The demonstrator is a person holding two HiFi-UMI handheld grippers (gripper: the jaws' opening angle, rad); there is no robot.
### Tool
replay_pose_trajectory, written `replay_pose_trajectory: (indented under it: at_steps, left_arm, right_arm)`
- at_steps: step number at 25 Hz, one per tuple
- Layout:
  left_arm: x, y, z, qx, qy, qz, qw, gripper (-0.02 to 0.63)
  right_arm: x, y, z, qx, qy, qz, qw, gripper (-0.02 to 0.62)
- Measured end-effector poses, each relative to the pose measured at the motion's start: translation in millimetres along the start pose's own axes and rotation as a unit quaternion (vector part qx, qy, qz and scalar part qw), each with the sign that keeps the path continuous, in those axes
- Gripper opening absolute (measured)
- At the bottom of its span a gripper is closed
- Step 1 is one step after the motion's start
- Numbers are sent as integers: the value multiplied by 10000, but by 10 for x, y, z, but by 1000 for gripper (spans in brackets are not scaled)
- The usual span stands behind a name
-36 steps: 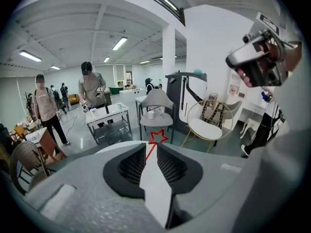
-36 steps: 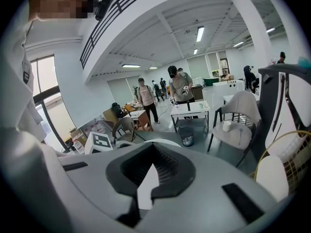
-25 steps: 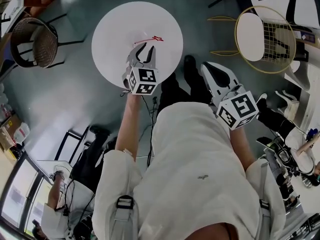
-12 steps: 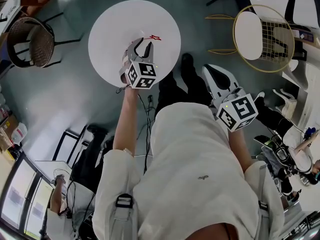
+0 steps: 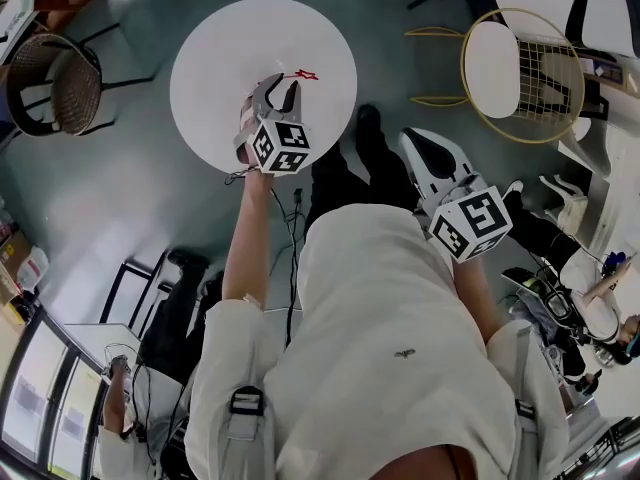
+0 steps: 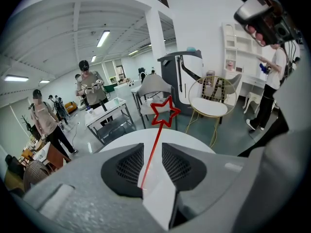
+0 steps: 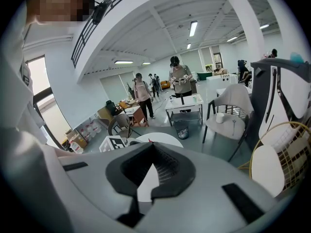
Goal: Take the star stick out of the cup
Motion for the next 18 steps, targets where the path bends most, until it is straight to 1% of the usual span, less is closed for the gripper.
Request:
replay_pose_trajectory:
  at_steps: [2,7,11,18]
  left_arm:
    - [16,12,14,1,28,-5,10000,121]
    - [22,30,29,22,75,52,10000,89]
    - [37,46,25,5,155,33,9999,81]
    - [4,73,36,5,126,52,9999,51]
  right_arm:
    - [5,-4,7,-2,11,-14,10000,6]
    - [-1,16,30,0,30,-4,10000,6]
    - [4,31,26,-2,52,11,10000,6]
    - [17,72,37,-13,86,4,10000,6]
Point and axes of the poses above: the fingertips, and each gripper's own axes: y forward along the fingers, x to its right, z out of its top, the point moved 6 cm from there along -y, backward along the fingers, and after that the axes turned 2 degrees about z, right-handed, at the moved point
